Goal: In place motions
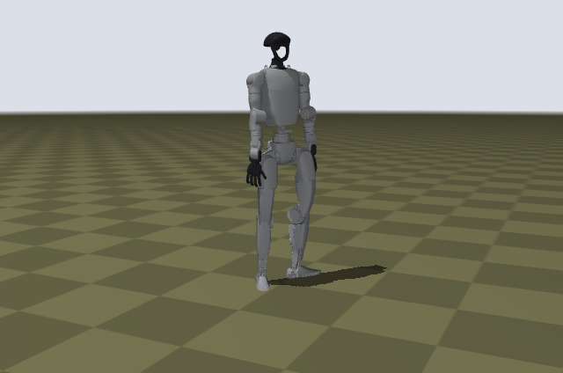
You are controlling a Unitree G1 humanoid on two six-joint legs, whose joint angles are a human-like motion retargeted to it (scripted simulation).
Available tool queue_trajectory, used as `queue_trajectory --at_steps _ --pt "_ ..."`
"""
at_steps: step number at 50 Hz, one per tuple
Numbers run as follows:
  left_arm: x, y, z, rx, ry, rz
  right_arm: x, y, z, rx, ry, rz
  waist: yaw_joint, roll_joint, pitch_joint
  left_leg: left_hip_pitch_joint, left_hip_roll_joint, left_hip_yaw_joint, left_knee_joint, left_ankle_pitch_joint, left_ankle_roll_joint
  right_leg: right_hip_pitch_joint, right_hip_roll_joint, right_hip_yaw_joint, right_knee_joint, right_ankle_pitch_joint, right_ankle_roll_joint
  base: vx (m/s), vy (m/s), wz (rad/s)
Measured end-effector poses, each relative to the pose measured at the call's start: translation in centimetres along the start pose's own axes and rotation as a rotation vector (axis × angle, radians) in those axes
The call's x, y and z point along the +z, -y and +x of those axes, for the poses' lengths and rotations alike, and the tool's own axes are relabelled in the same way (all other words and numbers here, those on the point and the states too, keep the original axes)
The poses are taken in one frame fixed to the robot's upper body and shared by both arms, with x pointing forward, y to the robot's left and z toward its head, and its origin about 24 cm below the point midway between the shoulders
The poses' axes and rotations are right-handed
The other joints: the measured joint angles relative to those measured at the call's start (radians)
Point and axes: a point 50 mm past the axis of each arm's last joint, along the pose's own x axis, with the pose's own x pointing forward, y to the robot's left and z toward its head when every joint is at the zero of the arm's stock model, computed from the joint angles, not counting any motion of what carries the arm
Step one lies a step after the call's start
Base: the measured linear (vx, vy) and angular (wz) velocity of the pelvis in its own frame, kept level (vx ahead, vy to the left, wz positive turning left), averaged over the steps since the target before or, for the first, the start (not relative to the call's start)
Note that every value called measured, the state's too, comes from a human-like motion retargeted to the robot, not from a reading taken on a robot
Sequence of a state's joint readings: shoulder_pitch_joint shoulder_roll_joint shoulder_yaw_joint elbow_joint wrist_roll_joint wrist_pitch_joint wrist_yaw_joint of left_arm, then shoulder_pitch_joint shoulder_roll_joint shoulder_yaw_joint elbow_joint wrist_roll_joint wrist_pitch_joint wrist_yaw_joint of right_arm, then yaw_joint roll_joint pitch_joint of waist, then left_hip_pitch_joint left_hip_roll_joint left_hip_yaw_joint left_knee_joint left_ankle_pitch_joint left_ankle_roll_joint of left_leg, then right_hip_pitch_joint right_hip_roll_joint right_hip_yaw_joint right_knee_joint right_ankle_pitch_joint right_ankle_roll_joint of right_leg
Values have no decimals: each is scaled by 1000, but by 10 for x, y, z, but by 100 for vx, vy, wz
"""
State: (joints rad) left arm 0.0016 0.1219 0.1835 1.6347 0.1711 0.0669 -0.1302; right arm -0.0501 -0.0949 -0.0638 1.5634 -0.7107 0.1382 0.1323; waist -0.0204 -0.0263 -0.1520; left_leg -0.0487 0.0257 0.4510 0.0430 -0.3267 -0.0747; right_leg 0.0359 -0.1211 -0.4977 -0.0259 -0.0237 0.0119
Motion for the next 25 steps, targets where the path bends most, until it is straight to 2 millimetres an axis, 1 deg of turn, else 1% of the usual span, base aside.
queue_trajectory --at_steps 10,25 --pt "-3 0 0 1 -9 -4 -1 0 0 0 -5 3 -3 2 3 1 -2 -2 1 1 1 1 -1 -1 0 2 -1 0 0 0" --pt "0 3 0 -12 0 -7 0 -1 0 3 -1 3 -13 4 9 3 -3 -3 1 3 3 1 -2 0 1 5 -2 0 0 0"
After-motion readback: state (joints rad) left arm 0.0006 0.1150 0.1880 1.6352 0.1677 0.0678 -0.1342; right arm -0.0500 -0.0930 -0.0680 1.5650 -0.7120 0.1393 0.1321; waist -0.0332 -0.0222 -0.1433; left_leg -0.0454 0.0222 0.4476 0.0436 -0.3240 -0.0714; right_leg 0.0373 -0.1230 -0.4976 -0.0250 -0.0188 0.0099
